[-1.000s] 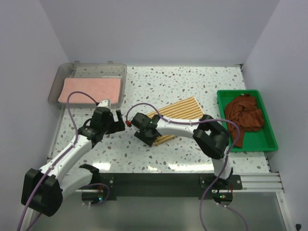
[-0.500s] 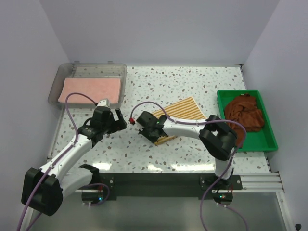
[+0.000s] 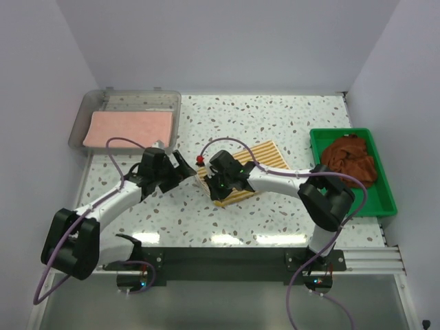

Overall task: Fold and stack the towels
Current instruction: Neatly place the folded towel into the bin

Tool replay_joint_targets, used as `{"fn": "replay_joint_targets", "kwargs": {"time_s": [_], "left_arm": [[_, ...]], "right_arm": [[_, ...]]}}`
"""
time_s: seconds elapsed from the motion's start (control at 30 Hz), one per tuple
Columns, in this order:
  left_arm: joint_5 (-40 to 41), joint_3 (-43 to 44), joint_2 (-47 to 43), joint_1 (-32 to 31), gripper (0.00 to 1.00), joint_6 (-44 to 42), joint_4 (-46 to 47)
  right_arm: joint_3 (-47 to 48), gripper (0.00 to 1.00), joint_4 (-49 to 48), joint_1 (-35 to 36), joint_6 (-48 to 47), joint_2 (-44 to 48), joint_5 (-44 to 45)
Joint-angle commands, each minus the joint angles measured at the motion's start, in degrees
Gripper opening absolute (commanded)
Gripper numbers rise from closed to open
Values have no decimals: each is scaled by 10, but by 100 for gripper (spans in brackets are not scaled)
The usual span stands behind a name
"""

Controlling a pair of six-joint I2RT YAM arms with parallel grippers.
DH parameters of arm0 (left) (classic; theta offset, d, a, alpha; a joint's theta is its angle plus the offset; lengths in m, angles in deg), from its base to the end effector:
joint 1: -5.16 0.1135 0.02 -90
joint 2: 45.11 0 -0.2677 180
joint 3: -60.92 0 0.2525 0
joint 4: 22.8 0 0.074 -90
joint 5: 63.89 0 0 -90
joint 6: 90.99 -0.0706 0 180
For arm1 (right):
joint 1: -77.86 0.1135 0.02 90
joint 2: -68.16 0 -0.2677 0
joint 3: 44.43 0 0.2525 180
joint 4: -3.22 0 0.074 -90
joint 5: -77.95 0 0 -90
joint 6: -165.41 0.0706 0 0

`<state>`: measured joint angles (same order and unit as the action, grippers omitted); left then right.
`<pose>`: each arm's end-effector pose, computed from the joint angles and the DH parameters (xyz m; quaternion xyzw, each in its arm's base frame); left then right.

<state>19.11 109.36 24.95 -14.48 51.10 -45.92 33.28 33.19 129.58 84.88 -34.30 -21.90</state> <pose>0.2474 -0.0974 0.1707 -0.2349 0.8912 -0.2707 0.2782 0.2321 0.3136 0.1520 -0.3665 0.8763 0.2241 0.2182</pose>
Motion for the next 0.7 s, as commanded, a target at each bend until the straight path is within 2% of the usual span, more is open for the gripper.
{"fn": "replay_joint_targets", "kwargs": {"time_s": [0.0, 0.23, 0.67], "left_arm": [[-43, -13, 23, 0, 100, 46, 83], [-57, -19, 76, -35, 100, 76, 152], [4, -24, 155, -88, 99, 108, 171]], "right_arm": [[-12, 0, -58, -4, 33, 35, -42], [-27, 0, -88, -14, 57, 39, -60], [-47, 0, -160, -25, 112, 41, -74]]}}
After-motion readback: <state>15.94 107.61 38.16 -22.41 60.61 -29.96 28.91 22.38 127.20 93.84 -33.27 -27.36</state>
